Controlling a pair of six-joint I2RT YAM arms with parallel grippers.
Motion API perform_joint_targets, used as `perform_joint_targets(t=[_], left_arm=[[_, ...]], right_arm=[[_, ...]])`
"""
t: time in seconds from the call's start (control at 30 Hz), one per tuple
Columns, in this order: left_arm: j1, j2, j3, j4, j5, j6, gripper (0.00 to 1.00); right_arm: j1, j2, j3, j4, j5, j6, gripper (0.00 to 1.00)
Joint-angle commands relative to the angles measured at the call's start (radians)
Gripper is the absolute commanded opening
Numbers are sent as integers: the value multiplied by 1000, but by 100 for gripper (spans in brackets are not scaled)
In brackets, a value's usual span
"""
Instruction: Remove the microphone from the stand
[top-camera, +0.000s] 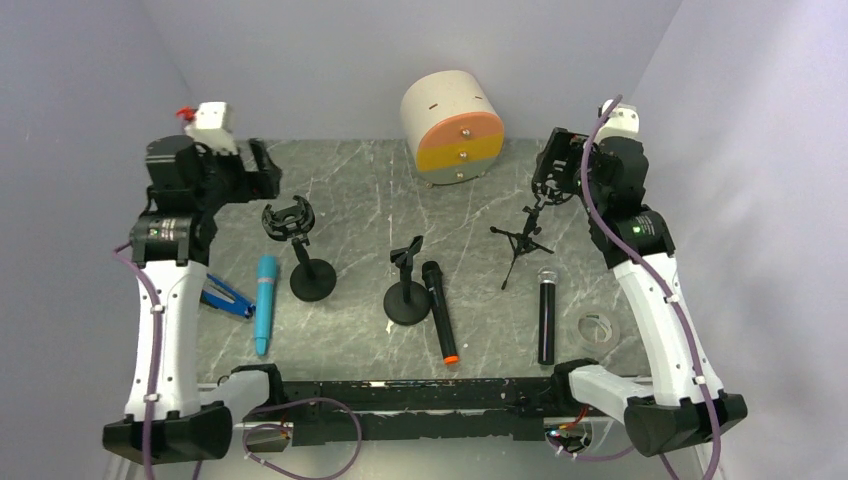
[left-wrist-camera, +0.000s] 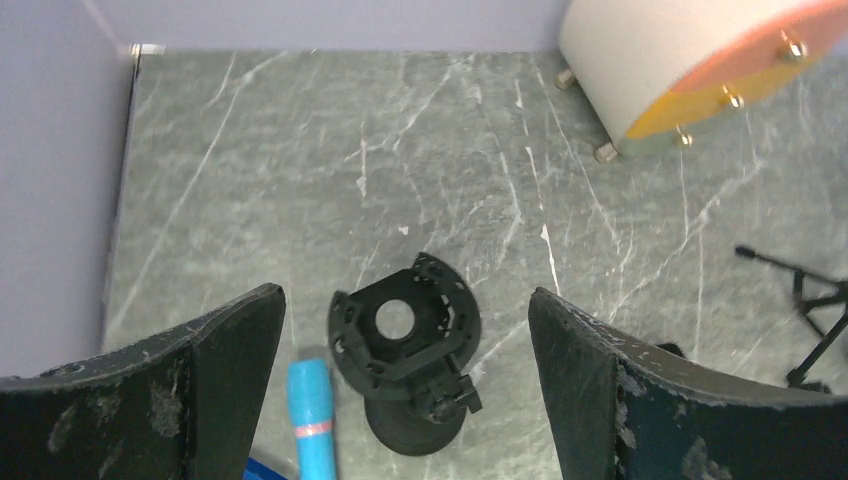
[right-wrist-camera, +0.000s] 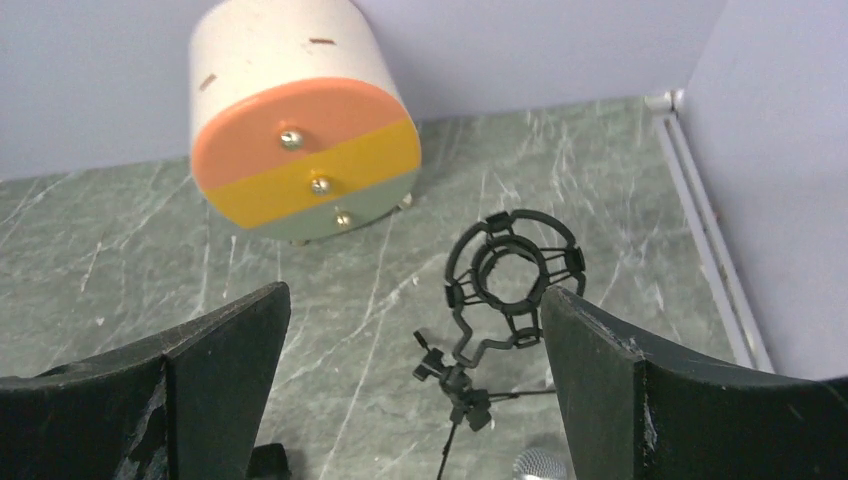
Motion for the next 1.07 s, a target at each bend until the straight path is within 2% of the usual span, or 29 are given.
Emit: perform_joint_targets(t=[0.0, 0.2, 0.4, 0.73, 1.03], left_arm=[[199, -17, -4, -26, 235, -175, 95], [233, -75, -74, -28, 198, -222, 95], [233, -103, -124, -52, 196, -246, 95], [233, -132, -128, -54, 206, -285, 95], [233, -143, -112, -58, 206, -293, 95]], right_arm=[[-78, -14, 17, -105, -222, 74, 99], [-81, -15, -19, -128, -403, 55, 99], [-81, 38, 19, -210, -320, 141, 99], [-81, -29, 7, -155, -334, 161, 99], [-81, -34, 29, -160, -341, 91, 99]])
